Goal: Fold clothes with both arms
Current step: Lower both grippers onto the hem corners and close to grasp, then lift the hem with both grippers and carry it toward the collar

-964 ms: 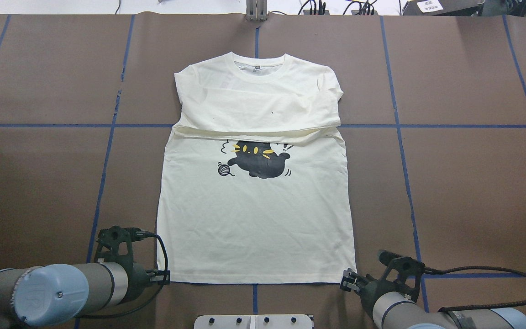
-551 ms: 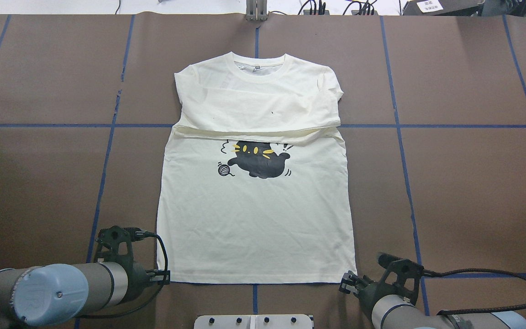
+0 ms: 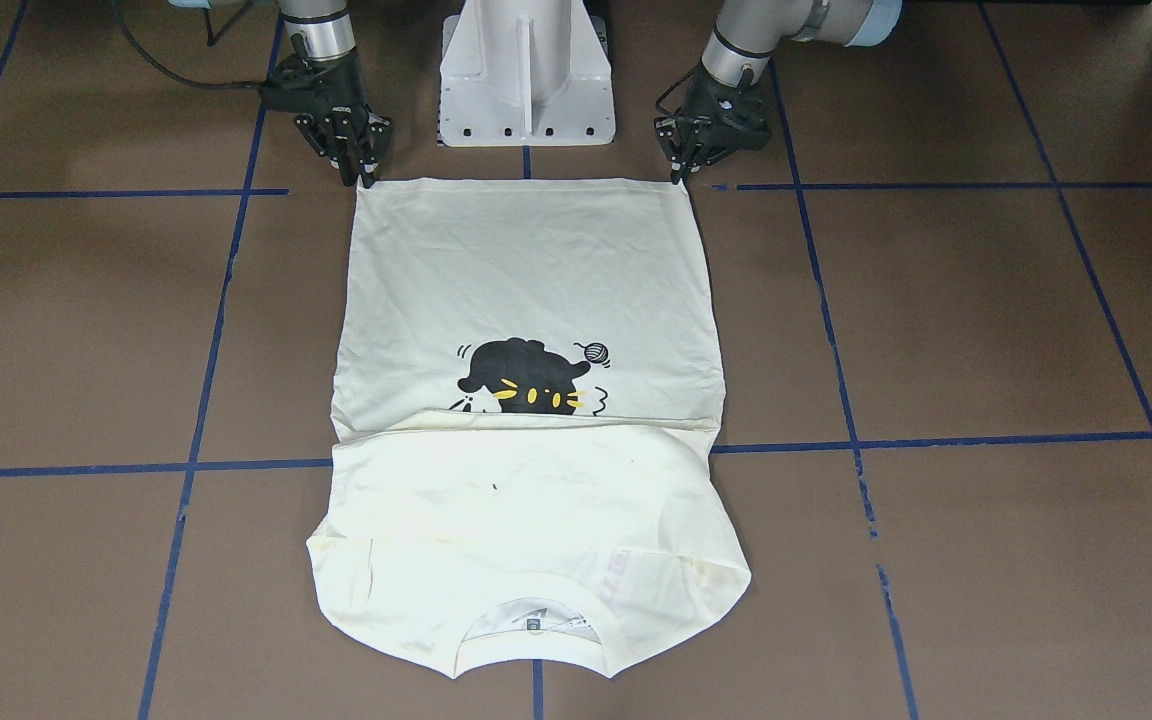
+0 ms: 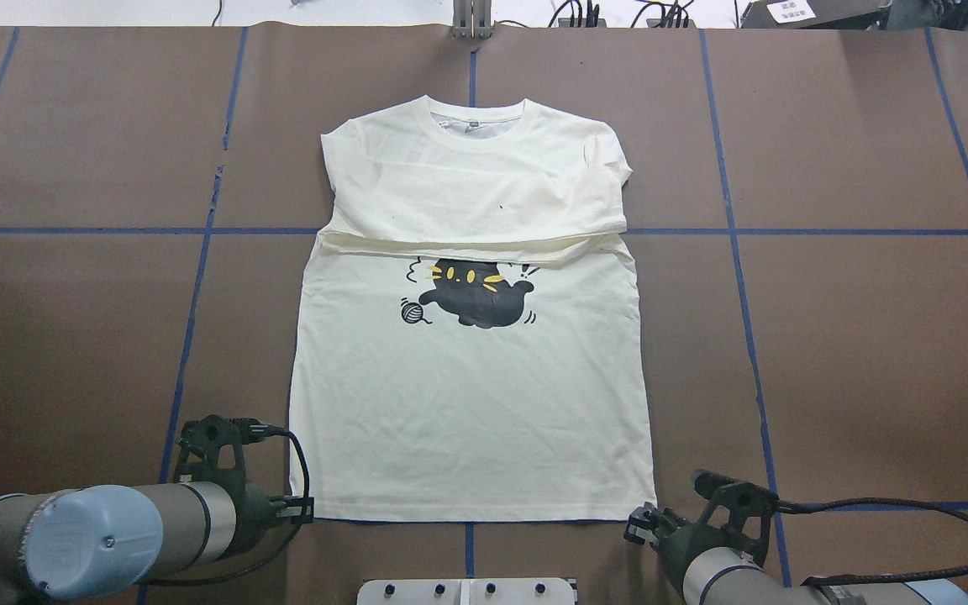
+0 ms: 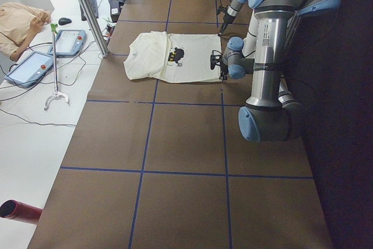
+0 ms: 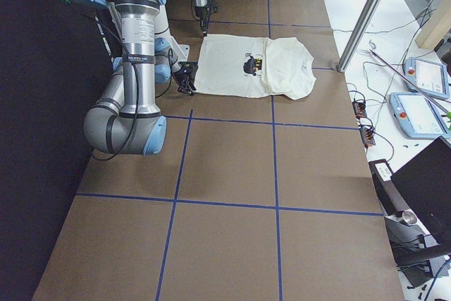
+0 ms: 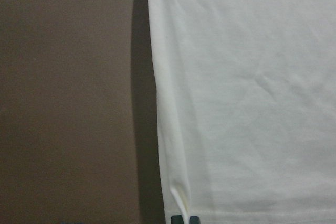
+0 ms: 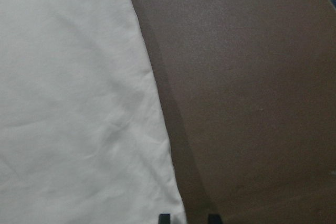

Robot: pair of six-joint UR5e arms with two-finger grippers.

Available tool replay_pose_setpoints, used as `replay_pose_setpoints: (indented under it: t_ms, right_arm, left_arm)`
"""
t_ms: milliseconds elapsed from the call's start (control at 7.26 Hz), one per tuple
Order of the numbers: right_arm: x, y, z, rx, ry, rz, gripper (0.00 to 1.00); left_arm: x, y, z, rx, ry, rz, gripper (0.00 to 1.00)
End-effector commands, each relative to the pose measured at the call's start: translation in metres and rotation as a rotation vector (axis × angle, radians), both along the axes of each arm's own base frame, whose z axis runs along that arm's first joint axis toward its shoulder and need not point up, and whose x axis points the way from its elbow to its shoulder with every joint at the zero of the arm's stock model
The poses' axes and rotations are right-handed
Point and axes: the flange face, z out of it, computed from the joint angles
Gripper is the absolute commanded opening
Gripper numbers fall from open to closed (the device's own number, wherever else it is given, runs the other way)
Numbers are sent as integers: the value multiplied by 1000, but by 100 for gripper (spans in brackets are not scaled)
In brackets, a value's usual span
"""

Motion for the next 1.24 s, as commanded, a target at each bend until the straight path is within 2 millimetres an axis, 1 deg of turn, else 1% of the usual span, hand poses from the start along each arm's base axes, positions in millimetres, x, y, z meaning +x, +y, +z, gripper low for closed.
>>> replay_pose_setpoints:
  t_ms: [0, 138, 275, 413, 551, 688, 826, 964, 1101]
  right_arm:
    - [-2, -3, -10, 27, -22, 28, 0]
    - [-7, -4, -24, 32, -48, 38, 0]
    - [-5, -7, -29, 33, -59, 38, 0]
    - [17, -19, -54, 29, -101, 51, 0]
    - [48, -34, -75, 18, -114, 38, 0]
    - [90, -54, -106, -11, -97, -10, 0]
    - [139, -76, -135, -59, -95, -69, 0]
    - [162, -82, -145, -95, -83, -125, 0]
    - [169, -63, -156, -97, -92, -197, 0]
  left_arm:
    - [0, 0, -1, 0, 2, 0, 0]
    - [-2, 0, -4, 1, 8, 0, 0]
    - [-5, 1, -10, 2, 20, 1, 0]
    - [-20, -1, -30, 7, 18, 8, 0]
    - [-40, -12, -67, 17, 13, 45, 0]
    - [-66, -30, -108, 19, -13, 71, 0]
    - [-81, -67, -160, 52, -48, 83, 0]
    - [-100, -81, -187, 74, -63, 91, 0]
    - [-120, -73, -196, 81, -27, 98, 0]
